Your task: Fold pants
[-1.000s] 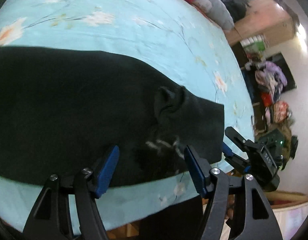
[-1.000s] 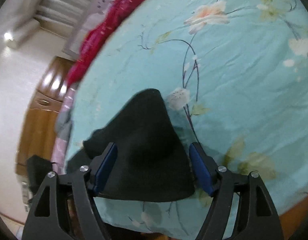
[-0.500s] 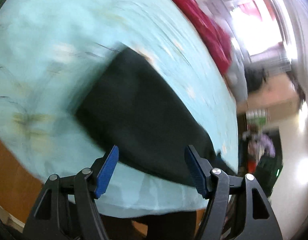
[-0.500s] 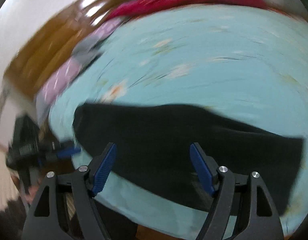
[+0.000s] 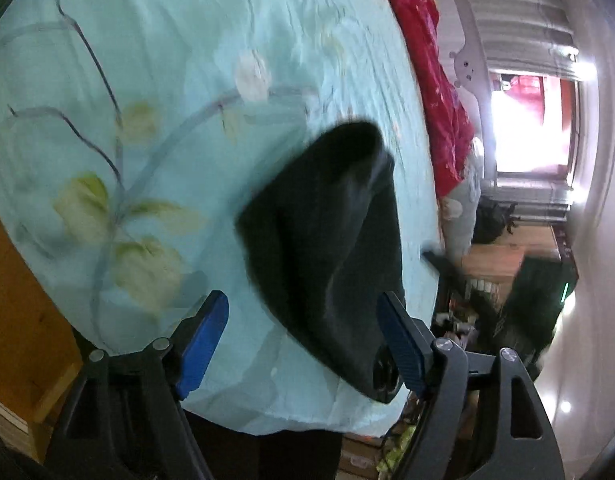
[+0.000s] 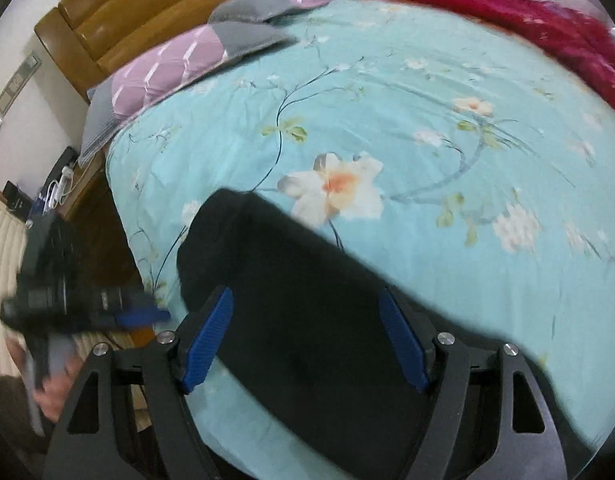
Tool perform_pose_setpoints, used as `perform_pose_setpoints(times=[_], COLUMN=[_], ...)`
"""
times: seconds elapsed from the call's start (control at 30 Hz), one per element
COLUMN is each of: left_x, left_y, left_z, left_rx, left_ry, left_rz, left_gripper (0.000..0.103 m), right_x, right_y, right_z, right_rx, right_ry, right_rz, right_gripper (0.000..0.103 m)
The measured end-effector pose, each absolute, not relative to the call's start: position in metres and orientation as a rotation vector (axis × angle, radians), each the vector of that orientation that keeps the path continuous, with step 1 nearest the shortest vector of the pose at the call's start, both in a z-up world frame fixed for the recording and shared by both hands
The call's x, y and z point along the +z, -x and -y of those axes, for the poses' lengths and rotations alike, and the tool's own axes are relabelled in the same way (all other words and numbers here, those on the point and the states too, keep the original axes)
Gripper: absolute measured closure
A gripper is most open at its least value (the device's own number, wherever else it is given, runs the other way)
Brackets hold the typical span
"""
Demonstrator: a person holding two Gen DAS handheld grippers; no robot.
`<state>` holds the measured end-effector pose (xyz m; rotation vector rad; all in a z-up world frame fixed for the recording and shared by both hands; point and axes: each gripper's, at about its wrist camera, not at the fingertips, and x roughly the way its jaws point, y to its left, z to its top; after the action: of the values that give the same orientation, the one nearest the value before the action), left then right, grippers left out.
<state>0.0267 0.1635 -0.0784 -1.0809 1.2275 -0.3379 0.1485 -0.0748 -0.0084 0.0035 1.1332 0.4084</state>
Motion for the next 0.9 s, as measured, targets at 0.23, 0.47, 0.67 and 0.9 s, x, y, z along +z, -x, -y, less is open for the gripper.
perform_pose_setpoints(times=[0.23, 0.47, 0.67, 0.9], left_x=[-0.086, -0.105, -0.124, -0.037], left_y=[-0.03, -0.033, -0.018, -0.013], left_z=[-0.13, -0.117, -0.128, -0.086], left_rx=[-0.364, -0.374, -0.39, -0.485], left_ry=[1.04, 1.094, 1.213, 0.808], left_rz=[-1.241, -1.216, -1.197, -1.045], left_gripper=[0.024, 0.034, 0.088, 0.092], right_x=[-0.041, -0.077, -0.066, -0.02], right_y=[-0.216, -0.227, -0.207, -0.185], right_z=[0.02, -0.041, -0.054, -0.019], right_rx=[0.578, 0.742, 0.808, 0.805], right_ry=[0.175, 0.492, 0.579, 0.394], right_rz=[-1.321, -1.354, -1.327, -1.209], right_gripper=[0.027, 0.04, 0.067, 0.073])
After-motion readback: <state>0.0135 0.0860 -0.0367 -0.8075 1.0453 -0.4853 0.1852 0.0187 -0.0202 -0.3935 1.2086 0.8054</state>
